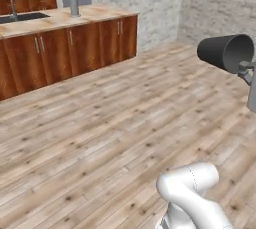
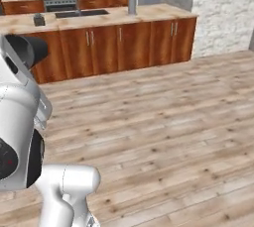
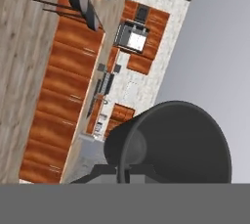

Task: There is a bowl on the dining counter. Grab a lemon wedge from the fridge and place it in the bowl. Then get the liquor bottle and glass cup from the cabinet and place them next to the bowl.

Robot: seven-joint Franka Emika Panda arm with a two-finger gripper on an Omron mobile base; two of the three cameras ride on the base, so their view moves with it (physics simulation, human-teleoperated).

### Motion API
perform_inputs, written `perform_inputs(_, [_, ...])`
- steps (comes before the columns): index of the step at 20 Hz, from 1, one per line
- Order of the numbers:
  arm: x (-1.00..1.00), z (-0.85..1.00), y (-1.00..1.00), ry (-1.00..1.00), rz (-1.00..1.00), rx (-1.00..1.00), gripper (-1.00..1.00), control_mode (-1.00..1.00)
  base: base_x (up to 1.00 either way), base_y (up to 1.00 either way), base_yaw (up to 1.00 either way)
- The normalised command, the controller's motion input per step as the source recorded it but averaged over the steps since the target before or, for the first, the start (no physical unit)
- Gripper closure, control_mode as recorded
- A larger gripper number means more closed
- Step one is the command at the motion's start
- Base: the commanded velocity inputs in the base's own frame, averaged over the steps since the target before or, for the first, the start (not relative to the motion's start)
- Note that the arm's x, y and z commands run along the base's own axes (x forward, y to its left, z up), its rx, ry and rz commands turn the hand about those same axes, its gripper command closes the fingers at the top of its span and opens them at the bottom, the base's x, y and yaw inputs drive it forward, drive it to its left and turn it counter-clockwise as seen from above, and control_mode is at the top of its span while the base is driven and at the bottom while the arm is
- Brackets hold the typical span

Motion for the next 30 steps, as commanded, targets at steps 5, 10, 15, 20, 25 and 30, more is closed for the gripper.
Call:
perform_inputs(5, [0.0,0.0,0.0,0.0,0.0,0.0,1.0,1.0,1.0,-0.15,0.49])
perform_inputs(10, [0.0,0.0,0.0,0.0,0.0,0.0,1.0,1.0,1.0,-0.19,0.54])
perform_inputs(15, [0.0,0.0,0.0,0.0,0.0,0.0,1.0,1.0,0.87,-0.23,0.58])
perform_inputs(20, [0.0,0.0,0.0,0.0,0.0,0.0,1.0,1.0,0.73,-0.28,0.61])
perform_inputs(25, [0.0,0.0,0.0,0.0,0.0,0.0,1.0,1.0,0.62,-0.23,0.58])
perform_inputs(30, [0.0,0.0,0.0,0.0,0.0,0.0,1.0,1.0,0.25,0.0,0.06])
